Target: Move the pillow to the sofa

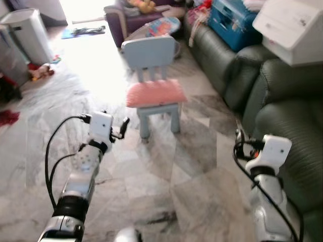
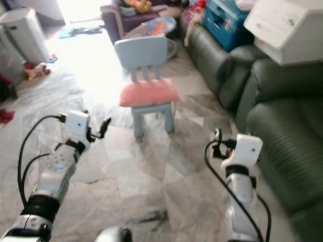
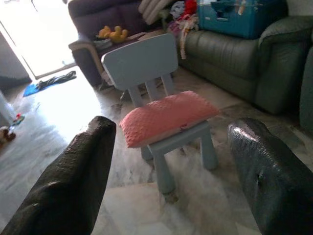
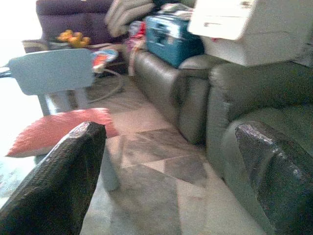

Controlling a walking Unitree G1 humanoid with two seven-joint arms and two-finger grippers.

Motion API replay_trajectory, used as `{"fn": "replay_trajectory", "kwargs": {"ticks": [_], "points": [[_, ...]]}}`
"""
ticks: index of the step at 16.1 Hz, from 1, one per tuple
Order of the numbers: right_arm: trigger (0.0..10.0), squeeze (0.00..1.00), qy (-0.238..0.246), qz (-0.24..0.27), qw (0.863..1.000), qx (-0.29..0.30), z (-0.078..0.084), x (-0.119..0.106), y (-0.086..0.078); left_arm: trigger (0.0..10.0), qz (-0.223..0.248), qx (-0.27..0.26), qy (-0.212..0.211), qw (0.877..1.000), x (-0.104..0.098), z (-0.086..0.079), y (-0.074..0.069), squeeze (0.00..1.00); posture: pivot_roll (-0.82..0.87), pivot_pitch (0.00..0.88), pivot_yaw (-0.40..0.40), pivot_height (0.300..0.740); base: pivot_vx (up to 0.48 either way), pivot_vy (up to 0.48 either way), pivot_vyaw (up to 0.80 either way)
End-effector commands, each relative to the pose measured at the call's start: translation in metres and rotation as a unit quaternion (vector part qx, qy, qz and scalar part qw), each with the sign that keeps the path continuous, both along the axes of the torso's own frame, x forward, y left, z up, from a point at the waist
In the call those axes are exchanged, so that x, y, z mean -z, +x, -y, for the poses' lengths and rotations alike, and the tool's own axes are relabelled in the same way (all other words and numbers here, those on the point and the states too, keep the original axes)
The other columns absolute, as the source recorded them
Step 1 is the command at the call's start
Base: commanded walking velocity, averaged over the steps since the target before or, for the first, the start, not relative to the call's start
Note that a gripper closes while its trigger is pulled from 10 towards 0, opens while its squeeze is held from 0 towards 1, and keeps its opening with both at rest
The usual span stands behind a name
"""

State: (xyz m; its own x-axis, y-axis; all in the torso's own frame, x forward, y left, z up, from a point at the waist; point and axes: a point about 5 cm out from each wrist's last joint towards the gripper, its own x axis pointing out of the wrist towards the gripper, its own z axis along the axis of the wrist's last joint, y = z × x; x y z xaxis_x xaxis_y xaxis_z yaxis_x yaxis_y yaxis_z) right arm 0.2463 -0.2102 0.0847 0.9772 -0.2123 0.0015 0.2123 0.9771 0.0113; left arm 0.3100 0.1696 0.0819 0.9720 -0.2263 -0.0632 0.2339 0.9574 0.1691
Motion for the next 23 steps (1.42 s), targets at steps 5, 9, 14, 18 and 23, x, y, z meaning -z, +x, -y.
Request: {"fn": "replay_trajectory", "kwargs": {"ticks": [5,9,14,18,23], "points": [[10.0,0.0,0.019,-0.006,1.0,-0.018,-0.018,0.004,0.001,10.0,-0.006,-0.017,0.007,1.0,0.01,-0.009,-0.008,0.0,-0.08,0.0,0.068,0.74,0.0,0.0,0.73],[10.0,0.0,0.024,-0.001,1.0,0.0,-0.016,0.003,-0.007,10.0,-0.008,0.01,0.0,1.0,0.008,0.006,-0.002,0.0,-0.12,0.0,0.091,0.74,0.0,0.0,0.0],[10.0,0.0,0.004,-0.01,1.0,-0.028,-0.019,0.003,-0.01,10.0,-0.011,0.001,-0.006,1.0,0.01,0.008,-0.004,0.0,-0.11,0.0,0.054,0.74,0.0,0.0,0.42],[10.0,0.0,0.011,-0.013,0.999,-0.038,-0.021,0.002,-0.005,10.0,-0.008,-0.016,0.01,1.0,0.013,-0.002,-0.012,0.0,-0.08,0.0,0.029,0.74,0.0,0.0,0.8],[10.0,0.0,0.013,-0.017,0.999,-0.047,-0.023,0.002,-0.004,10.0,-0.009,-0.046,0.009,0.999,0.012,-0.013,-0.013,0.0,-0.07,0.0,0.015,0.74,0.0,0.0,0.77]]}}
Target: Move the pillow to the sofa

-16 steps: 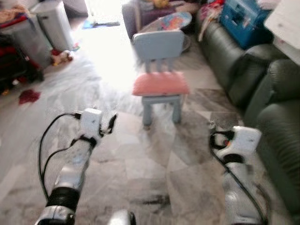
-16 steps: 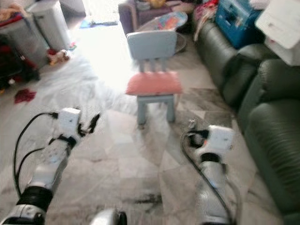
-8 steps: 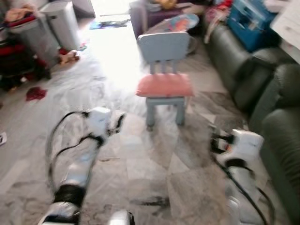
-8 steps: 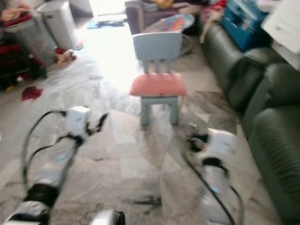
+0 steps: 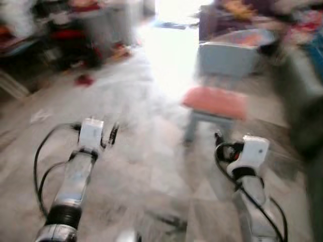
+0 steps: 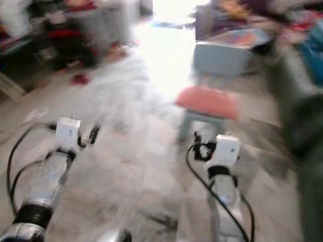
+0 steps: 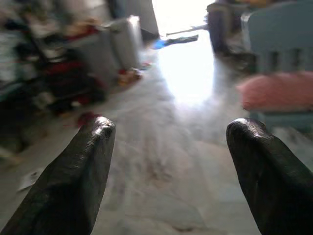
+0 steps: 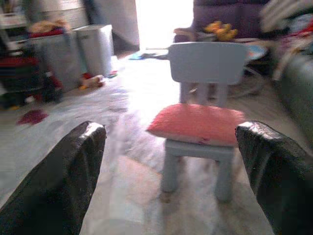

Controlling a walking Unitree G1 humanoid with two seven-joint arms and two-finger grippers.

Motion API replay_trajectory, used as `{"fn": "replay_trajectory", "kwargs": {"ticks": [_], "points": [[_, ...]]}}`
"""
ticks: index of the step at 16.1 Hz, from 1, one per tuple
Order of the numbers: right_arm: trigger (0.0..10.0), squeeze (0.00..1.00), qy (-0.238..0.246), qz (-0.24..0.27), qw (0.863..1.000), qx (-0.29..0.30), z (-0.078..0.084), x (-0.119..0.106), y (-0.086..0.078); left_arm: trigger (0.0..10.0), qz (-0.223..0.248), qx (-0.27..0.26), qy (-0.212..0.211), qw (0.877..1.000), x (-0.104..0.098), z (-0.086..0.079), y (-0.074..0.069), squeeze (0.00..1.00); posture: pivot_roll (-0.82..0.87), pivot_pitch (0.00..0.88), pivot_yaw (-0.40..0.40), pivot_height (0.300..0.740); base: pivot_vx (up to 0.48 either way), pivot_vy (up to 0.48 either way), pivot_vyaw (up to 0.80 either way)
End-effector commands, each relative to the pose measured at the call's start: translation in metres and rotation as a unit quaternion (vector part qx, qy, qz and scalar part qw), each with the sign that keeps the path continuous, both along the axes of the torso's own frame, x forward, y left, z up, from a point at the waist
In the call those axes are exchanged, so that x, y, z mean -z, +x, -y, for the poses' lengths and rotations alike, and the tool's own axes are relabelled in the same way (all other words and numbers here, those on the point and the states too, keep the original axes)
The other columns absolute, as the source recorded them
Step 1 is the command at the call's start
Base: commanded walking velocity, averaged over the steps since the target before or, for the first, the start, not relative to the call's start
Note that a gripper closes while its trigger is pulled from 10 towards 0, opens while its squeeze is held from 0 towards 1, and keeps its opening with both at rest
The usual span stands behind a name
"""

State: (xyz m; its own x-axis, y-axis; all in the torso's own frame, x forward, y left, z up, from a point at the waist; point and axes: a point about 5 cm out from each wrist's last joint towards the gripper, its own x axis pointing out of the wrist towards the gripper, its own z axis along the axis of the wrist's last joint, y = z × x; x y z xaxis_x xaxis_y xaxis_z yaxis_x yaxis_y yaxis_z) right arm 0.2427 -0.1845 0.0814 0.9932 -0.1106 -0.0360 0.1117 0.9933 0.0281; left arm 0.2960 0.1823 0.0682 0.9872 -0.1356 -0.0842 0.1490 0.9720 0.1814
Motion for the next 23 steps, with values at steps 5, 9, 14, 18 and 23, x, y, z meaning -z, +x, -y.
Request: {"fn": "replay_trajectory", "kwargs": {"ticks": [5,9,14,18,23], "points": [[10.0,0.0,-0.023,0.002,1.0,0.016,0.014,-0.006,-0.006,10.0,-0.006,-0.009,0.007,1.0,0.001,-0.009,-0.007,0.0,-0.06,0.0,-0.001,0.74,0.0,0.0,0.0],[10.0,0.0,-0.031,-0.02,0.999,0.008,0.026,0.0,-0.015,10.0,-0.011,-0.043,0.006,0.999,0.005,-0.022,-0.019,0.0,-0.04,0.0,-0.029,0.74,0.0,0.0,0.0],[10.0,0.0,-0.027,-0.026,0.999,-0.002,0.021,0.001,-0.009,10.0,-0.006,-0.014,0.006,1.0,-0.001,-0.015,-0.013,0.0,-0.03,0.0,-0.022,0.74,0.0,0.0,-0.27],[10.0,0.0,-0.026,-0.022,0.999,-0.006,0.02,0.0,-0.007,10.0,-0.005,-0.013,0.004,1.0,-0.003,-0.015,-0.008,0.0,-0.04,0.0,-0.02,0.74,0.0,-0.248,-0.2],[10.0,0.0,-0.025,-0.022,0.999,-0.01,0.018,0.0,-0.006,10.0,-0.007,-0.01,0.0,1.0,-0.002,-0.014,-0.009,0.0,-0.04,0.0,-0.024,0.74,0.0,-0.341,0.0]]}}
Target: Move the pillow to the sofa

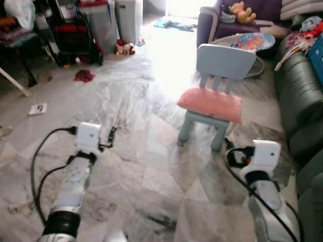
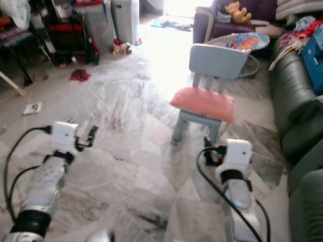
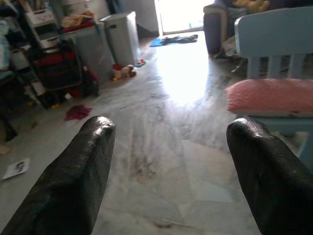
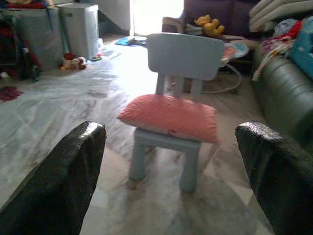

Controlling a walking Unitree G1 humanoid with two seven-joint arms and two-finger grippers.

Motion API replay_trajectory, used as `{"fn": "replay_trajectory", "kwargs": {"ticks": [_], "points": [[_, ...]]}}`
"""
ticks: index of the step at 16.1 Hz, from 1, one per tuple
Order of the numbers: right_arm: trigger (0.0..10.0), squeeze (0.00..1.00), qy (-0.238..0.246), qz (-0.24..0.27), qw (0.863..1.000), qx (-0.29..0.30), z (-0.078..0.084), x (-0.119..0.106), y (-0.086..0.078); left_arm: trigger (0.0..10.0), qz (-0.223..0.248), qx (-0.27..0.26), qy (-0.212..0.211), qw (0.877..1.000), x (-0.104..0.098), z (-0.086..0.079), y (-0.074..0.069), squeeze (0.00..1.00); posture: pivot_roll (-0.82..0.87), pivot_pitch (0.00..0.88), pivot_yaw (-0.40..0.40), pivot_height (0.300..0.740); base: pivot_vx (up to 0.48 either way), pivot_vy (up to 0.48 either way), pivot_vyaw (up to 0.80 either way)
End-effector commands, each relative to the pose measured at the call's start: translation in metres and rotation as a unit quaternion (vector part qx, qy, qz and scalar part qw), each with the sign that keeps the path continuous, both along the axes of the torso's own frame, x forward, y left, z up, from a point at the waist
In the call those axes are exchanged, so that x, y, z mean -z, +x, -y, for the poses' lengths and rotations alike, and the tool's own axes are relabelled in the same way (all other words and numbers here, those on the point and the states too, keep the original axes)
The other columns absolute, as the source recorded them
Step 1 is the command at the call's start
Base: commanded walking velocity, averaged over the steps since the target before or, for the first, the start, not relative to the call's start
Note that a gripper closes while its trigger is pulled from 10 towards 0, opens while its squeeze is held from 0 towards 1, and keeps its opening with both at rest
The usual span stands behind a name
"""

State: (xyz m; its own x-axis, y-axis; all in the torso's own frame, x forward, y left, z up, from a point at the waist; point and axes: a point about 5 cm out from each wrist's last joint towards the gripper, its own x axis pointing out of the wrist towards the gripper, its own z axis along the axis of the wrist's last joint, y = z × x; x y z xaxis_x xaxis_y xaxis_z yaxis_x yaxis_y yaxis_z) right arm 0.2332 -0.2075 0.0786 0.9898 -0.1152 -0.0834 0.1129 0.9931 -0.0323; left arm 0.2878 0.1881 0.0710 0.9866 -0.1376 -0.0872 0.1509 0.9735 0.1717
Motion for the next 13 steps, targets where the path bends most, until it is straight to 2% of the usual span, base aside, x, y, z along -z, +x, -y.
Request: {"fn": "replay_trajectory", "kwargs": {"ticks": [1,6,7,8,9,13], "points": [[10.0,0.0,0.002,0.005,1.0,-0.011,-0.0055,-0.0027,0.0043,10.0,-0.005,-0.011,0.005,1.0,0.0003,-0.0077,-0.0007,0.0,-0.04,0.0,-0.025,0.74,0.0,-0.356,0.0],[10.0,0.0,0.001,0.005,1.0,-0.012,-0.0056,-0.0032,0.0051,10.0,0.001,-0.014,0.003,1.0,-0.0008,-0.0072,-0.0001,0.0,-0.04,0.0,-0.026,0.74,0.0,-0.362,0.0],[10.0,0.0,0.002,0.005,1.0,-0.013,-0.0059,-0.0032,0.0052,10.0,0.008,-0.023,-0.005,1.0,-0.0015,-0.0074,-0.0001,0.0,-0.04,0.0,-0.027,0.74,0.0,0.0,0.0],[10.0,0.0,0.002,0.005,1.0,-0.013,-0.0066,-0.0035,0.006,10.0,0.01,-0.038,0.007,0.999,-0.0011,-0.0082,0.0004,0.0,-0.04,0.0,-0.029,0.74,0.0,0.0,0.0],[10.0,0.0,0.002,0.006,1.0,-0.014,-0.0081,-0.004,0.0072,10.0,-0.003,-0.047,-0.001,0.999,0.0022,-0.0094,0.0004,0.0,-0.04,0.0,-0.031,0.74,0.0,0.0,0.0],[10.0,0.0,0.005,0.004,1.0,-0.015,-0.0085,-0.0031,0.0087,10.0,-0.016,-0.039,-0.02,0.999,0.0041,-0.0132,0.0013,0.0,-0.04,0.0,-0.035,0.74,0.0,0.0,0.0]]}}
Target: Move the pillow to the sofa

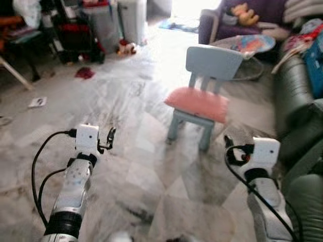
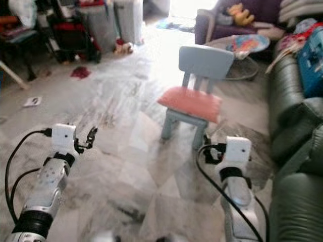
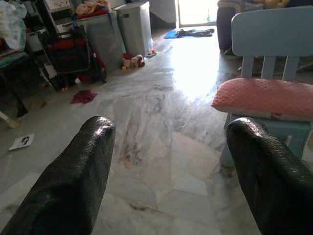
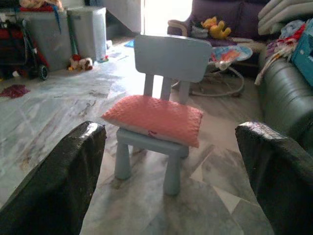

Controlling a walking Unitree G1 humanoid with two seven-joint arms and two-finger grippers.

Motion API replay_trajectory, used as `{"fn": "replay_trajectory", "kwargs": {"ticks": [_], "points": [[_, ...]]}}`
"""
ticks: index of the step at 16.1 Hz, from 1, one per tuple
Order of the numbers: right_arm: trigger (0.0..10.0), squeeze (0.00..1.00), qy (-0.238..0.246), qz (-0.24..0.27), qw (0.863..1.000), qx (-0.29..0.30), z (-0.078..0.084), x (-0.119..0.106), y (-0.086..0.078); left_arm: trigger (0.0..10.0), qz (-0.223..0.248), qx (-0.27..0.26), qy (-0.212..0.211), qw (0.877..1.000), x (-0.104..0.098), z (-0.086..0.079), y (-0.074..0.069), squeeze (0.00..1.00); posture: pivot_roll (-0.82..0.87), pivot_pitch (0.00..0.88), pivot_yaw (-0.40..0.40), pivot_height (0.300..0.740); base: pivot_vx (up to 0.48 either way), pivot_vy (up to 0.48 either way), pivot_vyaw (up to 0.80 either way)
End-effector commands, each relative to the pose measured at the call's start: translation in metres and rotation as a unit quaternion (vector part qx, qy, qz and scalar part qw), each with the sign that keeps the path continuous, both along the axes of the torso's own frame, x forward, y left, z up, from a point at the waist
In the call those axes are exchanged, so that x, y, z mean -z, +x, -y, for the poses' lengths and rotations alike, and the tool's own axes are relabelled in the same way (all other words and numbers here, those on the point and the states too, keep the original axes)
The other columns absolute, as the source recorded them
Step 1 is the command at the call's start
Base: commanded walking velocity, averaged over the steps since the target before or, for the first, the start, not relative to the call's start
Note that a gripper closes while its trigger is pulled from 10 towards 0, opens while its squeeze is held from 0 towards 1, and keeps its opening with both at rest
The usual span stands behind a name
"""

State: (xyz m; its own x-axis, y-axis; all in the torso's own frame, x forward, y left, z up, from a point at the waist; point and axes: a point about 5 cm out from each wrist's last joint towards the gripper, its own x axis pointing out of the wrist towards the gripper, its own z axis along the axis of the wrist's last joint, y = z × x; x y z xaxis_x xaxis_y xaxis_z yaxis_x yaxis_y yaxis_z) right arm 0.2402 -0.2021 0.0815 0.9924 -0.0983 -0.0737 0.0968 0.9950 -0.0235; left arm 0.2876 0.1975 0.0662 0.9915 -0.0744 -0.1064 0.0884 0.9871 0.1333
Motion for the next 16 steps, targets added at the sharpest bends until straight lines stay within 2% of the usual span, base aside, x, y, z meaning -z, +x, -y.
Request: {"fn": "replay_trajectory", "kwargs": {"ticks": [1,3,5,16], "points": [[10.0,0.0,0.003,-0.003,1.0,-0.008,-0.0036,0.0002,0.0024,10.0,-0.004,-0.005,-0.004,1.0,-0.0002,-0.0043,0.0012,0.0,-0.04,0.0,-0.035,0.74,0.0,0.0,-0.63],[10.0,0.0,0.003,-0.002,1.0,-0.009,-0.0045,-0.0005,0.0034,10.0,-0.004,-0.002,-0.008,1.0,-0.0002,-0.004,0.0014,0.0,-0.04,0.0,-0.034,0.74,0.12,0.0,-0.72],[10.0,0.0,0.002,-0.002,1.0,-0.011,-0.0051,-0.0007,0.0037,10.0,-0.003,-0.001,-0.011,1.0,-0.0009,-0.0035,0.0015,0.0,-0.04,0.0,-0.033,0.74,0.262,0.0,0.0],[10.0,0.0,0.001,-0.002,1.0,-0.01,-0.0058,-0.0018,0.0061,10.0,-0.001,0.003,-0.015,1.0,-0.0006,-0.0007,0.0014,0.0,-0.04,0.0,-0.036,0.74,0.356,0.307,-0.04]]}}
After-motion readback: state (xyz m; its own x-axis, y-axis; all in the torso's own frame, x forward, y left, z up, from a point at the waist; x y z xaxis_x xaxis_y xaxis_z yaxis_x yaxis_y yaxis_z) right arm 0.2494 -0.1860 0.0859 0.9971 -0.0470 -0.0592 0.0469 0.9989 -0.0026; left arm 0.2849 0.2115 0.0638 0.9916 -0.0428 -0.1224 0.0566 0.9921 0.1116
